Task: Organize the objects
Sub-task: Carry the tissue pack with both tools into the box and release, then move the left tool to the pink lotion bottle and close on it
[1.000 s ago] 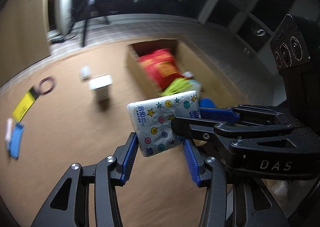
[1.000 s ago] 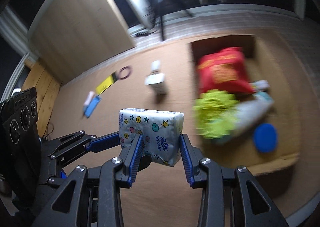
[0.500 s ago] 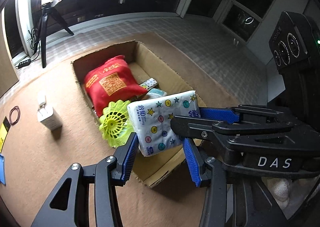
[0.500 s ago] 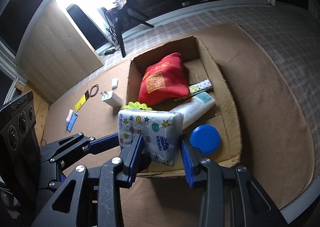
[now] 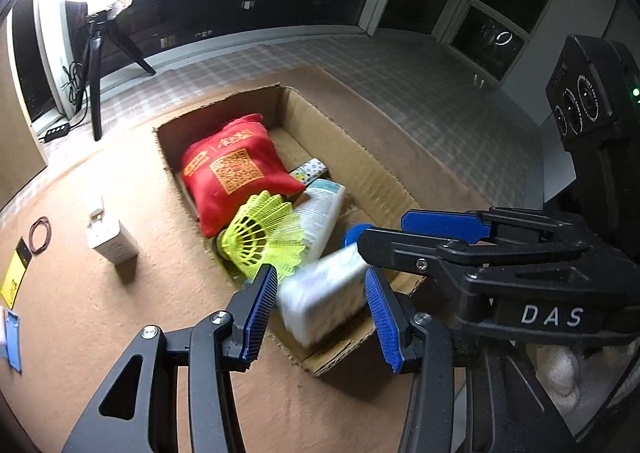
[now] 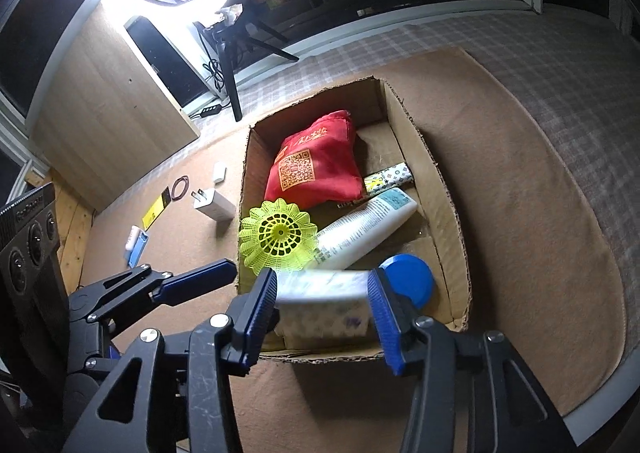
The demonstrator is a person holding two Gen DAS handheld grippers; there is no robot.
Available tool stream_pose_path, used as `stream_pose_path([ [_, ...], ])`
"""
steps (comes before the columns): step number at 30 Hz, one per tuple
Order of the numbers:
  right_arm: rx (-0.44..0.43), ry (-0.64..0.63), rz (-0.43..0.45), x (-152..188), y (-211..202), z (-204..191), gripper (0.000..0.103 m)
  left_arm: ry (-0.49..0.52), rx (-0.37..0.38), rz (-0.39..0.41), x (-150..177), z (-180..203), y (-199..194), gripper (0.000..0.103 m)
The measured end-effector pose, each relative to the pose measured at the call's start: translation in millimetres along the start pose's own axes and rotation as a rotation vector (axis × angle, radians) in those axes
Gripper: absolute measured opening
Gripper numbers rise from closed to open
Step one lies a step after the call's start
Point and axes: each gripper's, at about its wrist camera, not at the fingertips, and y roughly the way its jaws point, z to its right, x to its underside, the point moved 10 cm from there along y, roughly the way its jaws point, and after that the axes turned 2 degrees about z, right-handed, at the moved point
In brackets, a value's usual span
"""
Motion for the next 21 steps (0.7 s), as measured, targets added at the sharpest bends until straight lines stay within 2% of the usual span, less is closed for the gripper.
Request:
stream_pose_path([
  [6,-0.005,-0.008,-0.005,3,3,-15,0.044,-0.015,-0.016,0.015,9,-16,-20,0.05],
  [12,-0.026,-0.051,-0.009,6,11,-49,0.044,-0.053,-0.056,0.016,26,-46,-41,0.05],
  [21,-0.095,-0.175,-0.064,15,42,-130,0.044,-0.199,-0.155,-0.001,80,-136,-80,0.05],
])
